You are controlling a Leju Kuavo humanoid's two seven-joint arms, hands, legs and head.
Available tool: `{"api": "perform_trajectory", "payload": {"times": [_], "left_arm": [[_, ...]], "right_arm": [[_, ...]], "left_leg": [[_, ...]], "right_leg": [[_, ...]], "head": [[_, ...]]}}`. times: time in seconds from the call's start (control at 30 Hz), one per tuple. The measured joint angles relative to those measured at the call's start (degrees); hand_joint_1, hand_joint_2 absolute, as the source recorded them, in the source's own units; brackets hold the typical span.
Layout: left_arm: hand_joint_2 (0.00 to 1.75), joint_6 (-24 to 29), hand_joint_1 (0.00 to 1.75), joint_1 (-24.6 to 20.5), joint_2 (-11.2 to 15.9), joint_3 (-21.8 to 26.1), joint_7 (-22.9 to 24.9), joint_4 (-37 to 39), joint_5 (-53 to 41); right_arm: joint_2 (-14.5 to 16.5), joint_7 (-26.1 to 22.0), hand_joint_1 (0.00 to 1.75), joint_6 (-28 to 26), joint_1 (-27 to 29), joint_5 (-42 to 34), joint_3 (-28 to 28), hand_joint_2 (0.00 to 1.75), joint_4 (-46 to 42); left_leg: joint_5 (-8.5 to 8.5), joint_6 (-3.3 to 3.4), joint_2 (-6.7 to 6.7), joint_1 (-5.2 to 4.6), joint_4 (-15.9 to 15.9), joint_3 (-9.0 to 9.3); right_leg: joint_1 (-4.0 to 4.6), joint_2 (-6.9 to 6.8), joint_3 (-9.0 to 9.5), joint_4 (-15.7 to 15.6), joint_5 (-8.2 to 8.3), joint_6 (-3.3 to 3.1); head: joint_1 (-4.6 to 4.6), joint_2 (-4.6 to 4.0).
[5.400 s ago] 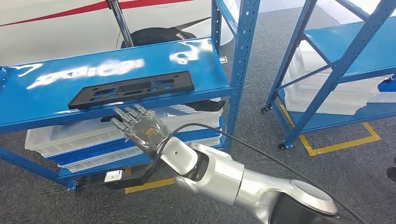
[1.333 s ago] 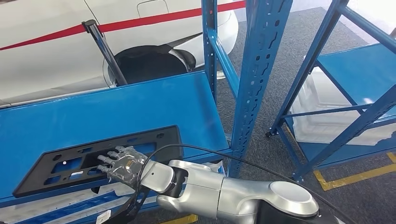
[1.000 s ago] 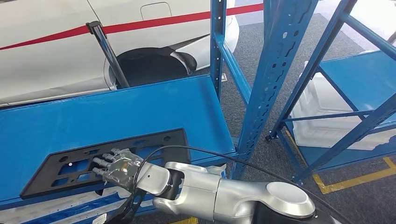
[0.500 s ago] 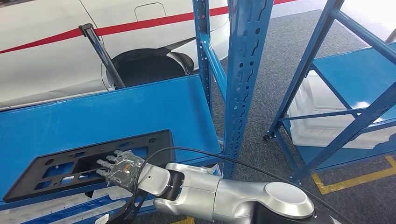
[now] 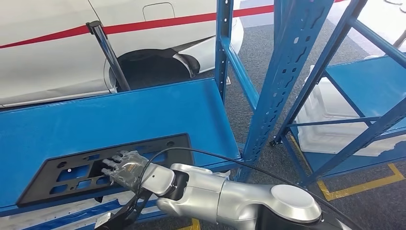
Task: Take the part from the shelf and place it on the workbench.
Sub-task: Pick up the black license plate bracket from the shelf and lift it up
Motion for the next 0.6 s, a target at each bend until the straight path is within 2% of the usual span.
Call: {"api": "perform_trajectory", "payload": {"times": [0.03,0.07,0.1,0.13,0.17,0.23,0.27,0.33,0.4,0.43,0.47,0.53,0.57,0.6], "left_arm": [[0.00,0.0,0.00,0.0,0.0,0.0,0.0,0.0,-0.1],[0.00,0.0,0.00,0.1,0.0,0.0,0.0,0.0,-0.2],[0.00,0.0,0.00,0.1,0.0,0.0,0.0,0.0,-0.3],[0.00,0.0,0.00,0.2,0.0,0.0,0.0,0.0,-0.5],[0.00,0.0,0.00,0.2,0.0,0.0,0.0,0.0,-0.5],[0.00,-0.1,0.00,0.2,-0.1,0.0,0.0,0.0,-0.6],[0.00,-0.1,0.00,0.2,-0.1,0.0,0.0,0.0,-0.7],[0.00,-0.2,0.00,0.3,0.0,0.0,0.1,0.0,-0.7],[0.00,-0.2,0.00,0.4,0.0,0.0,0.1,0.0,-0.7],[0.00,-0.2,0.00,0.4,0.0,0.0,0.2,0.0,-0.7],[0.00,-0.2,0.00,0.4,0.0,0.0,0.2,0.0,-0.7],[0.00,-0.2,0.00,0.4,0.0,0.0,0.3,0.0,-0.7],[0.00,-0.2,0.00,0.5,0.0,0.0,0.3,0.0,-0.7],[0.00,-0.2,0.00,0.5,0.0,0.0,0.3,0.0,-0.7]], "right_arm": [[0.0,0.1,0.00,0.0,0.0,-0.4,0.0,1.75,0.3],[-0.1,0.3,0.00,0.0,0.0,-0.9,-0.1,1.75,0.5],[-0.2,0.5,0.00,-0.1,0.0,-1.3,-0.1,1.75,0.7],[-0.2,0.6,0.00,-0.1,-0.1,-1.8,-0.2,1.75,0.9],[-0.2,0.8,0.00,-0.2,-0.2,-2.2,-0.3,1.75,1.0],[-0.2,1.1,0.00,-0.2,-0.5,-3.1,-0.6,1.75,1.3],[-0.2,1.3,0.00,-0.3,-0.6,-3.4,-0.8,1.75,1.4],[-0.2,1.5,0.00,-0.4,-0.8,-4.0,-1.1,1.75,1.7],[-0.2,1.6,0.00,-0.4,-0.9,-4.2,-1.3,1.75,1.9],[-0.2,1.6,0.00,-0.4,-0.9,-4.3,-1.4,1.75,2.0],[-0.2,1.6,0.00,-0.4,-1.0,-4.3,-1.5,1.75,2.0],[-0.2,1.6,0.00,-0.4,-1.0,-4.4,-1.7,1.75,2.1],[-0.2,1.6,0.00,-0.4,-0.9,-4.4,-1.7,1.75,2.2],[-0.2,1.6,0.00,-0.4,-0.9,-4.4,-1.7,1.75,2.3]], "left_leg": [[-0.04,0.09,0.03,-0.11,0.0,0.01],[-0.09,0.16,0.02,-0.23,0.0,0.03],[-0.13,0.20,-0.01,-0.33,0.1,0.07],[-0.19,0.21,-0.06,-0.39,0.1,0.15],[-0.30,0.17,-0.12,-0.43,0.3,0.20],[-0.63,-0.10,-0.16,-0.73,0.7,0.01],[-0.75,-0.23,-0.15,-0.83,0.9,-0.12],[-0.84,-0.44,-0.13,-0.83,1.1,-0.25],[-1.80,-0.90,-0.13,-0.66,2.3,-0.79],[-3.01,-1.29,-0.13,-0.48,4.4,-1.69],[-4.72,-1.76,-0.12,-0.23,7.7,-3.23],[-7.83,-2.56,-0.11,0.34,15.7,-7.02],[-8.21,-2.83,-0.10,0.59,18.1,-8.29],[-7.51,-3.03,-0.10,0.81,18.1,-8.51]], "right_leg": [[0.07,-0.02,-1.62,3.3,-1.22,-0.03],[0.18,-0.02,-2.52,5.1,-1.49,-0.08],[0.29,-0.02,-2.30,4.6,-0.66,-0.17],[0.42,-0.03,-0.92,1.8,1.08,-0.34],[0.53,-0.05,1.13,-2.4,3.15,-0.58],[0.76,-0.13,4.44,-9.3,5.64,-1.10],[0.87,-0.14,5.10,-10.8,5.96,-1.30],[0.92,-0.12,5.16,-11.3,6.00,-1.64],[0.63,-0.12,5.23,-11.4,6.16,-1.98],[0.42,-0.13,5.26,-11.5,6.23,-2.14],[0.36,-0.13,5.27,-11.5,6.24,-2.23],[0.31,-0.13,5.25,-11.5,6.22,-2.30],[0.29,-0.12,5.25,-11.5,6.19,-2.29],[0.24,-0.09,5.27,-11.5,6.18,-2.28]], "head": [[0.02,0.00],[0.02,0.00],[0.03,0.00],[0.03,0.00],[0.03,0.00],[0.03,0.00],[0.02,0.00],[0.02,0.00],[-0.02,0.00],[-0.07,0.00],[-0.13,0.00],[-0.21,0.00],[-0.22,0.00],[-0.22,0.00]]}}
